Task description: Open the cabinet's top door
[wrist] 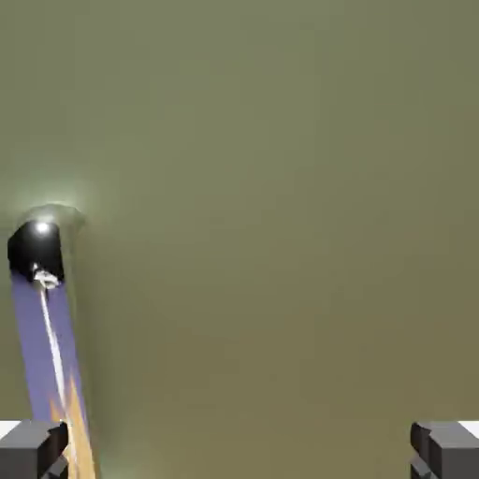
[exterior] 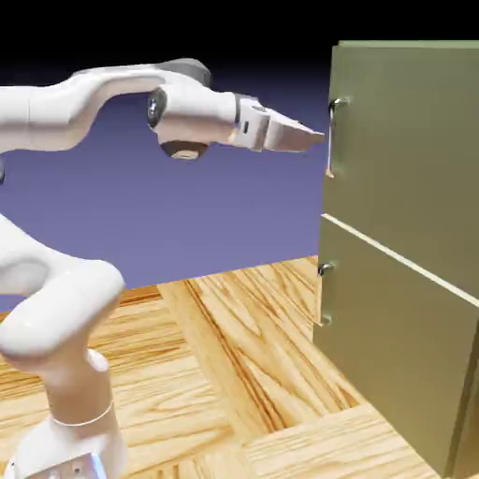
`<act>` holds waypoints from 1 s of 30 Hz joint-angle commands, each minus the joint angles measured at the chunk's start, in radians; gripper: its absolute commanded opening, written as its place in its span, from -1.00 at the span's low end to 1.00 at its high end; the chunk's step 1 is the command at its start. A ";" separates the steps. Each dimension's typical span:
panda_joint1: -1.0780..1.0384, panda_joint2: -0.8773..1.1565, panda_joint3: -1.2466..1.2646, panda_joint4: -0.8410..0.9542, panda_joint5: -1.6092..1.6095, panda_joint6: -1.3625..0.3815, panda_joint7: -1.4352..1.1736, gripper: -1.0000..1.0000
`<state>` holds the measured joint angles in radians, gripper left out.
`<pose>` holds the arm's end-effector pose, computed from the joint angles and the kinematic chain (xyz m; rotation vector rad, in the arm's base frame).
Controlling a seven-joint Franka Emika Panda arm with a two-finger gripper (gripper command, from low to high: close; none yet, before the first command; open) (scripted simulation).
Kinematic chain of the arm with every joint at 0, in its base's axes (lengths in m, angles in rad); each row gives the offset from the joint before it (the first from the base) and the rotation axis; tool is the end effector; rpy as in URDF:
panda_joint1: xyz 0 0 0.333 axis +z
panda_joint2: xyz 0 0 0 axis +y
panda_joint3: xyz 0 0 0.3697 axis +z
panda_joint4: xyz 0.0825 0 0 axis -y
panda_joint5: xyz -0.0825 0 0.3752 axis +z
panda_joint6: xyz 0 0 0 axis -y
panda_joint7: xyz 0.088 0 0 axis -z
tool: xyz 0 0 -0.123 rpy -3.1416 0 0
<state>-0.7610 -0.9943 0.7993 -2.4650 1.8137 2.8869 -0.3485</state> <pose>0.3372 0.0836 0.6392 -1.8635 0.9031 -1.6345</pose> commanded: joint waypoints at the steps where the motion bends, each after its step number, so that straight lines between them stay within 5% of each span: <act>1: -0.019 -0.010 0.019 0.008 0.044 -0.004 -0.026 0.00; 21: -0.443 -0.116 0.364 0.250 0.674 -0.083 -0.385 0.00; 22: -0.443 -0.116 0.364 0.250 0.674 -0.083 -0.385 -1.00; 30: -0.205 -0.148 0.165 -0.003 0.605 -0.291 -0.441 -1.00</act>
<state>-0.9658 -1.1421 0.9647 -2.4684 2.4185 2.5945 -0.7893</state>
